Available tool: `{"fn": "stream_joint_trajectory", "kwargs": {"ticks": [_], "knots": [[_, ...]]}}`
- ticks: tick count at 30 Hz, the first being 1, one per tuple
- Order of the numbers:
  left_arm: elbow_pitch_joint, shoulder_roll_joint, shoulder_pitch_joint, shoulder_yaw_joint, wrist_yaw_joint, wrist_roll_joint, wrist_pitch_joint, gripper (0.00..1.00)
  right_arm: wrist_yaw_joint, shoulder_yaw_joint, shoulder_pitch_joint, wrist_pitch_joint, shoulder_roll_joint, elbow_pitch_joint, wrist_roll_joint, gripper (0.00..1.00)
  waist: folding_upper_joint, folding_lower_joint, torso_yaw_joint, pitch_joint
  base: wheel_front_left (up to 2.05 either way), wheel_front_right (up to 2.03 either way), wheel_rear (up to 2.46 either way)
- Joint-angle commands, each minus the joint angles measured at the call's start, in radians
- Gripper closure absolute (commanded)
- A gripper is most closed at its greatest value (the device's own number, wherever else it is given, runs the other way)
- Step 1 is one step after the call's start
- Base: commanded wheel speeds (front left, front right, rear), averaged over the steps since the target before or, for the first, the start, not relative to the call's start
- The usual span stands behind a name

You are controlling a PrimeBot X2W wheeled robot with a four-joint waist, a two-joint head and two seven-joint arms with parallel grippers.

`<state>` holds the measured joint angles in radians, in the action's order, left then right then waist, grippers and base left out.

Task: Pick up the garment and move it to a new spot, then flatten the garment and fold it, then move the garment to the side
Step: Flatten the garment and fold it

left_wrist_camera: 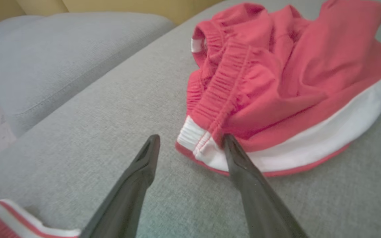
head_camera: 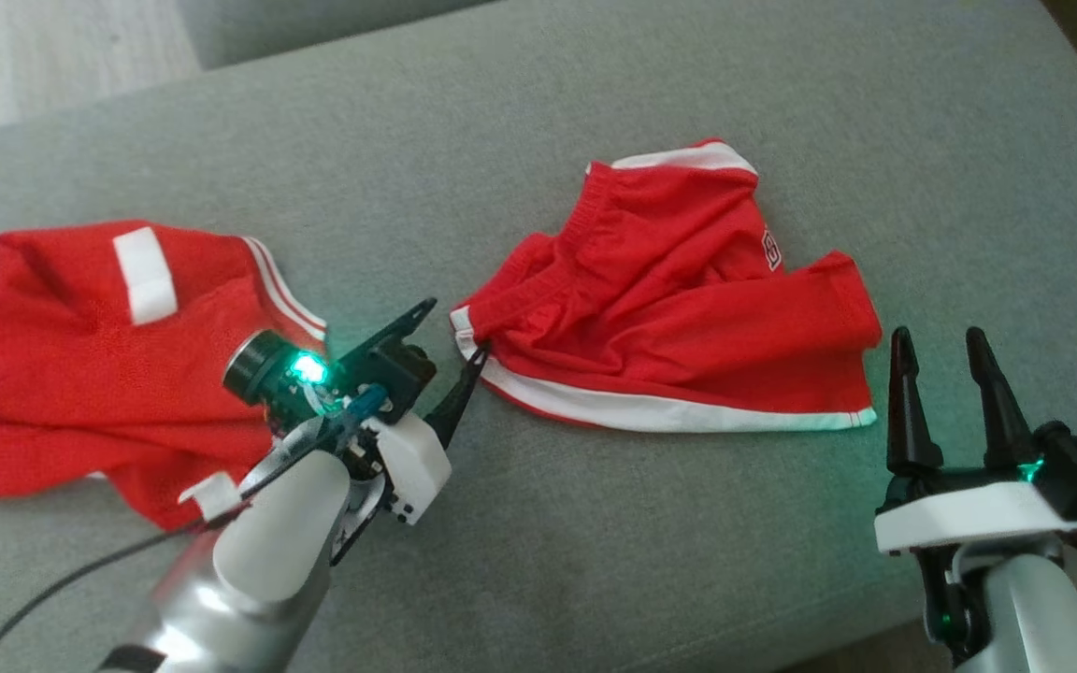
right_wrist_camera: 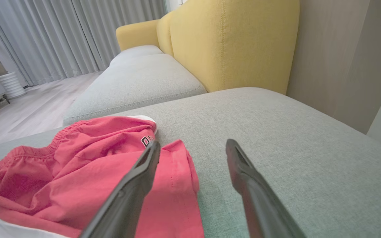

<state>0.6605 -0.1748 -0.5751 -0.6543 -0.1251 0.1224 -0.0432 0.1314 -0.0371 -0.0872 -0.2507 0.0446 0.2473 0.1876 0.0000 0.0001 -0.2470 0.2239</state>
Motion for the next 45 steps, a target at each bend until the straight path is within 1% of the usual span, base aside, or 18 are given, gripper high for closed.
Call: {"fn": "stream_joint_trajectory", "kwargs": {"ticks": [1, 6, 12, 13, 15, 16, 20, 27, 35, 45], "knots": [[-0.011, -0.028, -0.055, -0.004, -0.005, 0.018, 0.005, 0.00, -0.001, 0.024, -0.029, -0.011, 0.006, -0.025, 0.009, 0.00, 0.0000, -0.0001, -0.014, 0.017, 0.00, 0.00, 0.00], [0.029, -0.057, -0.110, -0.084, -0.005, 0.091, 0.001, 0.00, -0.001, 0.027, -0.034, -0.011, 0.006, -0.023, 0.015, 0.00, 0.0000, -0.0001, -0.023, 0.030, 0.00, 0.00, 0.00], [0.059, -0.067, -0.142, -0.134, -0.005, 0.142, -0.019, 0.00, -0.001, 0.031, -0.036, -0.011, 0.006, -0.018, 0.015, 0.00, 0.0000, -0.0001, -0.030, 0.028, 0.00, 0.00, 0.00], [0.062, -0.067, -0.146, -0.143, -0.005, 0.154, -0.022, 0.51, -0.001, 0.031, -0.036, -0.011, 0.006, -0.016, 0.014, 0.00, 0.0000, -0.0001, -0.031, 0.026, 0.00, 0.00, 0.00], [0.065, -0.069, -0.152, -0.157, -0.005, 0.178, -0.033, 0.93, -0.001, 0.033, -0.034, -0.011, 0.006, -0.011, 0.013, 0.00, 0.0000, -0.0001, -0.031, 0.021, 0.00, 0.00, 0.00], [0.064, -0.070, -0.155, -0.164, -0.005, 0.186, -0.040, 1.00, -0.001, 0.034, -0.033, -0.011, 0.006, -0.008, 0.012, 0.00, 0.0000, -0.0001, -0.031, 0.019, 0.00, 0.00, 0.00], [0.055, -0.073, -0.160, -0.180, -0.005, 0.225, -0.060, 1.00, -0.001, 0.052, -0.019, -0.011, 0.006, 0.034, 0.000, 0.00, 0.0000, -0.0001, -0.023, 0.009, 0.00, 0.00, 0.00], [0.046, -0.080, -0.165, -0.169, -0.005, 0.276, -0.066, 1.00, -0.001, 0.092, -0.019, -0.011, 0.006, 0.151, -0.006, 0.00, 0.0000, -0.0001, -0.017, -0.005, 0.00, 0.00, 0.00], [0.036, -0.085, -0.169, -0.169, 0.003, 0.288, -0.059, 1.00, -0.001, 0.122, -0.045, -0.011, 0.006, 0.257, 0.005, 0.00, 0.0000, -0.0001, -0.019, -0.008, 0.00, 0.00, 0.00], [0.023, -0.081, -0.173, -0.176, 0.007, 0.300, -0.051, 1.00, -0.001, 0.146, -0.087, -0.004, 0.006, 0.328, -0.015, 0.00, 0.0000, -0.0001, -0.010, -0.002, 0.00, 0.00, 0.00]]}}
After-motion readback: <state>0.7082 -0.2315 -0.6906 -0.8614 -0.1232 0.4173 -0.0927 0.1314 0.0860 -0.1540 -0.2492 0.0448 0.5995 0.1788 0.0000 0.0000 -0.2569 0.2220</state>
